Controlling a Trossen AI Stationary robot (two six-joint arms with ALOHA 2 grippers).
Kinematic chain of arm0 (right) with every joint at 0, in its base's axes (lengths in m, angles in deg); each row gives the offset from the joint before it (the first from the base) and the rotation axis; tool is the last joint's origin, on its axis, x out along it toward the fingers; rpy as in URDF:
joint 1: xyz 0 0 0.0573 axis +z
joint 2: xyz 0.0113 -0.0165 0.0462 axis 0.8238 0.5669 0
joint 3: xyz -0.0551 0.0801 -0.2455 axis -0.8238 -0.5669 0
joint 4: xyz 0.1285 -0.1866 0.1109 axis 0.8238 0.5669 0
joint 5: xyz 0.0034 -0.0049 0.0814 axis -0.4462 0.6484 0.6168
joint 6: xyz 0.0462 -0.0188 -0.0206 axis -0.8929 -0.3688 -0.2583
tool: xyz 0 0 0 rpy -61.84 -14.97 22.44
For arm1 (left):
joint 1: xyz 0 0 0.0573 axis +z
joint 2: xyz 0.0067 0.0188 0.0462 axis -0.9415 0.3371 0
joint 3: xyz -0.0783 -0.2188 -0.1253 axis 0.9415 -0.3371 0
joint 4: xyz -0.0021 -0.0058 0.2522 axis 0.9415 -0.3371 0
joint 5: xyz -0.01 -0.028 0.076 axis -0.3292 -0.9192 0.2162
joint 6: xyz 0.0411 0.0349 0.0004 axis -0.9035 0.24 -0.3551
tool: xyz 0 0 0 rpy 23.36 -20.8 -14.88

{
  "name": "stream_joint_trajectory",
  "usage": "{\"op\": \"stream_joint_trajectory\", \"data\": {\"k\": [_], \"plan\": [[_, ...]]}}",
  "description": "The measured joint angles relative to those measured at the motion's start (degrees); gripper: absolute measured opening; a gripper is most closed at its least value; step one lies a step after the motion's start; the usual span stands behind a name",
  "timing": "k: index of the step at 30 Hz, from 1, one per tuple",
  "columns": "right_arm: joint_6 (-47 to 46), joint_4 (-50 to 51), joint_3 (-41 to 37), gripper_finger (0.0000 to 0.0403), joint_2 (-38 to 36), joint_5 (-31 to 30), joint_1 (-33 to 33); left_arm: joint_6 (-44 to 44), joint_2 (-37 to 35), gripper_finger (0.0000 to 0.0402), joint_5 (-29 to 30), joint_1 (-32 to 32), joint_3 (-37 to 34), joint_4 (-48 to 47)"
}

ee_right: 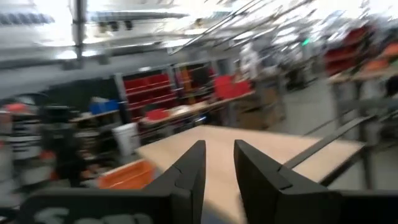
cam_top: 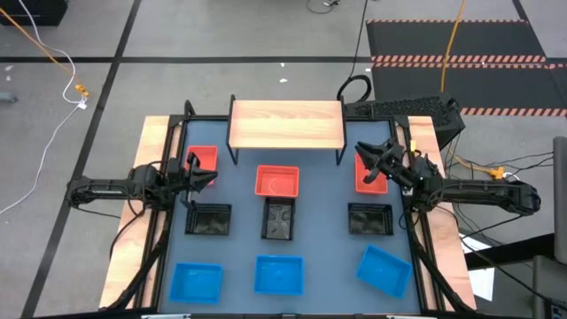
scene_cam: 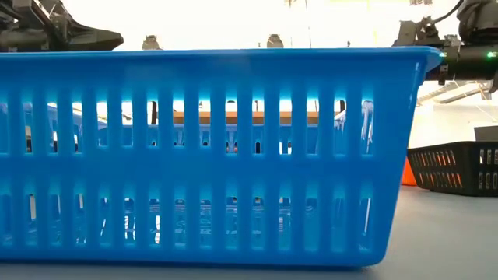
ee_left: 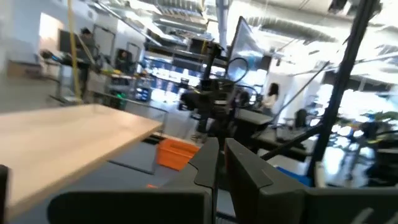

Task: Stack baskets on shelf by color
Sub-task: Put the right orange bin on the shelf

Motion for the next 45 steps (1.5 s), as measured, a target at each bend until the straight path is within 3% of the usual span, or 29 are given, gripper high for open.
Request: {"op": "stream_joint_trajectory", "data": {"k": [5,12,19,27,33,36,38,40,45], "plan": [[-2.09,-0.04,0.00,0.0080,1.83,6.33,0.02,-1.42,0.00,0.0031,2.18,0.00,0.00,0.94],[-0.35,5.29,0.00,0.0080,3.62,13.06,0.02,4.79,3.01,0.0031,-7.04,-1.32,0.00,1.07],[5.05,8.42,-0.26,0.0080,5.24,9.51,0.02,6.56,10.38,0.0031,-0.90,-2.14,0.00,3.45],[9.65,6.98,-0.33,0.0080,5.25,9.71,0.02,7.02,19.95,0.0031,1.30,-2.15,0.00,16.94],[11.68,3.55,-0.38,0.0080,5.25,9.87,0.02,5.11,25.85,0.0031,1.82,-3.47,0.00,20.60],[12.48,1.49,-0.42,0.0080,5.23,9.78,0.02,10.13,28.53,0.0031,4.10,-3.92,0.00,20.37],[12.78,1.68,-0.40,0.0080,5.21,8.16,0.02,12.49,30.23,0.0031,5.32,-4.27,0.00,21.31],[10.18,5.45,0.06,0.0080,5.19,2.34,0.01,12.95,31.58,0.0031,6.20,-4.58,0.00,22.81],[9.09,32.13,6.08,0.0084,5.98,-7.36,-0.82,7.86,33.95,0.0031,6.71,-4.61,0.00,24.52]]}}
